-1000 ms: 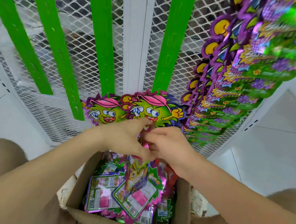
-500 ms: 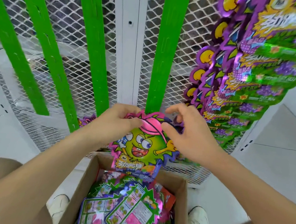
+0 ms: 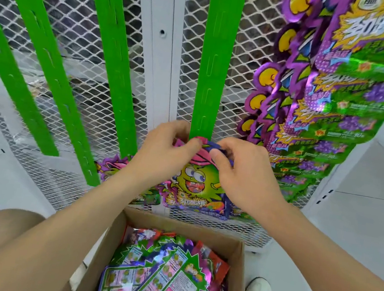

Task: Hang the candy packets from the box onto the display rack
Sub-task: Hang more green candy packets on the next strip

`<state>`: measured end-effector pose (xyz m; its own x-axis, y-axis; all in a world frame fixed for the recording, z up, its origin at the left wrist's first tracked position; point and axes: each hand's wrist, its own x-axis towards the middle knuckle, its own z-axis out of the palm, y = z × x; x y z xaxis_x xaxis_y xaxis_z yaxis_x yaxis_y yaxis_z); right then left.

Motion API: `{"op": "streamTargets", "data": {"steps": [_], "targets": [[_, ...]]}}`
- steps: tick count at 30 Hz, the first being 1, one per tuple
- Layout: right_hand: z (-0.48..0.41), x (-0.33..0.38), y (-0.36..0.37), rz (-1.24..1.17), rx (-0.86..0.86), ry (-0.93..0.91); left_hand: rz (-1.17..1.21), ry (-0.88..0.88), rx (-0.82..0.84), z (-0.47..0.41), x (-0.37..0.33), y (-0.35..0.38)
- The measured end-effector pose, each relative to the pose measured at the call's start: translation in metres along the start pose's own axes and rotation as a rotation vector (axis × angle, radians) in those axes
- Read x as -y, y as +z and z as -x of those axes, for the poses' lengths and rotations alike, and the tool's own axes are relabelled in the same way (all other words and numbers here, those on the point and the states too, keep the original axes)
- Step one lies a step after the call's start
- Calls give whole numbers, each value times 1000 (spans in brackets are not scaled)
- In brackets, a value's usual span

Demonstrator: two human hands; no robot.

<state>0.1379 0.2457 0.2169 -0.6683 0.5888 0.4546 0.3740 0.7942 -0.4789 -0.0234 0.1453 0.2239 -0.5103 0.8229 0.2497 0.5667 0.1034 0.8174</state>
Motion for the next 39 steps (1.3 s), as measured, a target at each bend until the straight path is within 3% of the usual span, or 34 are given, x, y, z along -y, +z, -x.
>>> {"op": "streamTargets", "data": {"steps": [9, 20, 32, 36, 39], "targets": [[4, 19, 8, -93, -142, 49, 121, -31, 51, 6, 0, -13], [3, 25, 11, -128, -69, 185, 162, -56, 84, 3, 6, -17], [15, 29, 14, -178, -211, 127, 269, -118, 101, 11, -2, -23], [14, 24, 16, -135, -134, 160, 259, -121, 127, 8, 0, -22], [17, 22, 19, -81, -72, 143, 209, -100, 46, 7, 0, -25]]}}
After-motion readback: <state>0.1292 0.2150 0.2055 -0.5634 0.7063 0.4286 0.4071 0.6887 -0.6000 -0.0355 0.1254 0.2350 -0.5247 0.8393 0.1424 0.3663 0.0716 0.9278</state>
